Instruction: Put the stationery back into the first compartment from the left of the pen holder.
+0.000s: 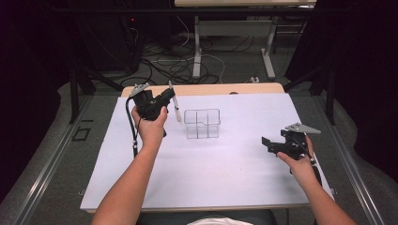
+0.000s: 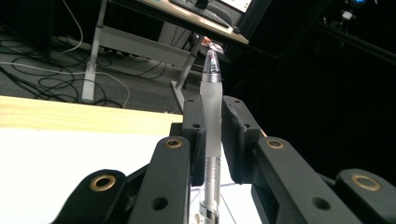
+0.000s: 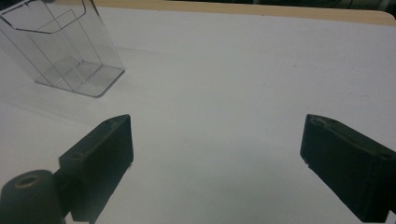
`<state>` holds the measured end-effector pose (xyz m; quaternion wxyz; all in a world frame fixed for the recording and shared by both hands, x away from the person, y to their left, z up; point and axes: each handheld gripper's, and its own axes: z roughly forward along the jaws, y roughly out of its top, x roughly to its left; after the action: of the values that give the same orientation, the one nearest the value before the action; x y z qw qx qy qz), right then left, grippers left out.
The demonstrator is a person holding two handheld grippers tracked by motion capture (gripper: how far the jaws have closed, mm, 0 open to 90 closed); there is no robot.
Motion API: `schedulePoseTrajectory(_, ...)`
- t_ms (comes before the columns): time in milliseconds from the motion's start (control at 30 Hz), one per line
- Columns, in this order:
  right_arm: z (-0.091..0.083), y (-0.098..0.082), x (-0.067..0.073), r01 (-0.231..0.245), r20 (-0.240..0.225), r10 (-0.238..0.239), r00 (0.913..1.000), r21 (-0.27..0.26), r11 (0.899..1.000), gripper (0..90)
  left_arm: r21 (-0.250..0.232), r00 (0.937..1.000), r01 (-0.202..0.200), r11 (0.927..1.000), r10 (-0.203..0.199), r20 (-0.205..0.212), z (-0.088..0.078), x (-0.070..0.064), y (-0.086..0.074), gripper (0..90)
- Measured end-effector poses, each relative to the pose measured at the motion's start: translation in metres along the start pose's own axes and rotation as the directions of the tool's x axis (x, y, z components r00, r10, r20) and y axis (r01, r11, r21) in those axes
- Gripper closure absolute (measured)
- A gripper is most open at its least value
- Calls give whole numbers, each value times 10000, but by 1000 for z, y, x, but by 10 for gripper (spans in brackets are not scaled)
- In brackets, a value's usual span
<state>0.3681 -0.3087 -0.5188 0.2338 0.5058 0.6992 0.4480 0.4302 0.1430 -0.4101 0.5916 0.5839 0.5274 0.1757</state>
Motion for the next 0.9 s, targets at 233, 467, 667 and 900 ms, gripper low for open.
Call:
schedulePoseTrajectory(233,0,0,1,-17,-4,17,10000,17,10000,93,-118,9993,352,9993,-353,-154,10,0,10,808)
schedulePoseTrajectory(467,1,-1,0,-17,-12,17,10000,30,10000,93,57,9989,271,9996,-269,-392,23,-4,19,808)
schedulePoseTrajectory(667,1,-1,0,-3,-9,3,10000,36,10000,98,120,9978,334,9994,-327,-570,35,-8,23,808)
schedulePoseTrajectory(900,2,-2,0,-35,-65,36,10000,110,9999,101,443,9963,297,9986,-260,-817,47,-9,21,807)
